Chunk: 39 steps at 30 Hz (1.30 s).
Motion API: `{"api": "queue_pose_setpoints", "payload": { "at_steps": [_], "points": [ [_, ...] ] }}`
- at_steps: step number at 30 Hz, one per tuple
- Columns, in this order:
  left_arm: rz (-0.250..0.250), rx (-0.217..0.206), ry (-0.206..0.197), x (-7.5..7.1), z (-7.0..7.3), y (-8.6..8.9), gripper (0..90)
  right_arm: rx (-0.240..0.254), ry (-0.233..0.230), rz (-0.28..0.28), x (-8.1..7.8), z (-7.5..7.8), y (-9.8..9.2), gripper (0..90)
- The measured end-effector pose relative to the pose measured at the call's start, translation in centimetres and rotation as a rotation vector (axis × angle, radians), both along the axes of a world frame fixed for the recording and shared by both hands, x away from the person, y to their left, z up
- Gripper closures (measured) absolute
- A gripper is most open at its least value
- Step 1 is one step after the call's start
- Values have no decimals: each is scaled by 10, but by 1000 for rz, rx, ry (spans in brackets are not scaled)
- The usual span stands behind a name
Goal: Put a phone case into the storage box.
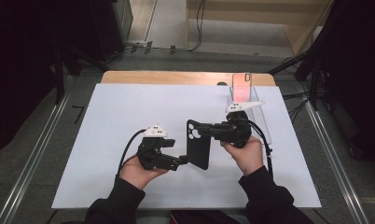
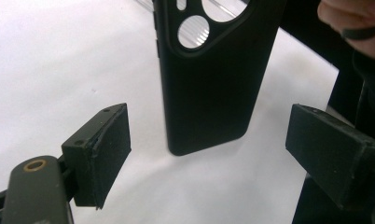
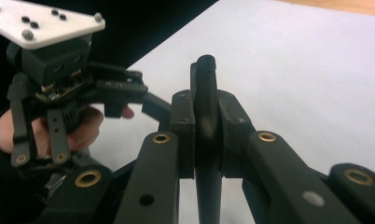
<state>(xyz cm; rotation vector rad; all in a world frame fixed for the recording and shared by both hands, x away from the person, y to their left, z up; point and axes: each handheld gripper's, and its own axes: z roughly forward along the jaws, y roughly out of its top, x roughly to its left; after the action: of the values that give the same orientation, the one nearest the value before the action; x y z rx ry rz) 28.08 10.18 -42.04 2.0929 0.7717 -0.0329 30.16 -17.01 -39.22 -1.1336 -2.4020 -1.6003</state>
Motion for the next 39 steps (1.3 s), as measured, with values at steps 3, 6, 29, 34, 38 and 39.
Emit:
{"api": "queue_pose_setpoints", "payload": {
  "at_steps": [3, 6, 29, 34, 38, 39],
  "points": [
    [-28, 5, -2, 2, 3, 3, 142, -9, -16, 32, 0, 1, 0, 772],
    [-43, -17, 3, 5, 6, 6, 145, -18, -42, 66, -1, 3, -1, 772],
    [-215, -32, -37, 8, 26, 11, 170, -39, -75, 334, -7, 7, 4, 772],
    [-251, -35, -48, 9, 30, 9, 214, -30, -80, 384, -8, 6, 8, 771],
    [-269, -59, -37, 12, 30, 9, 250, -29, -75, 412, -9, 5, 11, 772],
    [-277, -61, -32, 13, 29, 9, 264, -24, -73, 420, -9, 5, 12, 771]
  ]
}}
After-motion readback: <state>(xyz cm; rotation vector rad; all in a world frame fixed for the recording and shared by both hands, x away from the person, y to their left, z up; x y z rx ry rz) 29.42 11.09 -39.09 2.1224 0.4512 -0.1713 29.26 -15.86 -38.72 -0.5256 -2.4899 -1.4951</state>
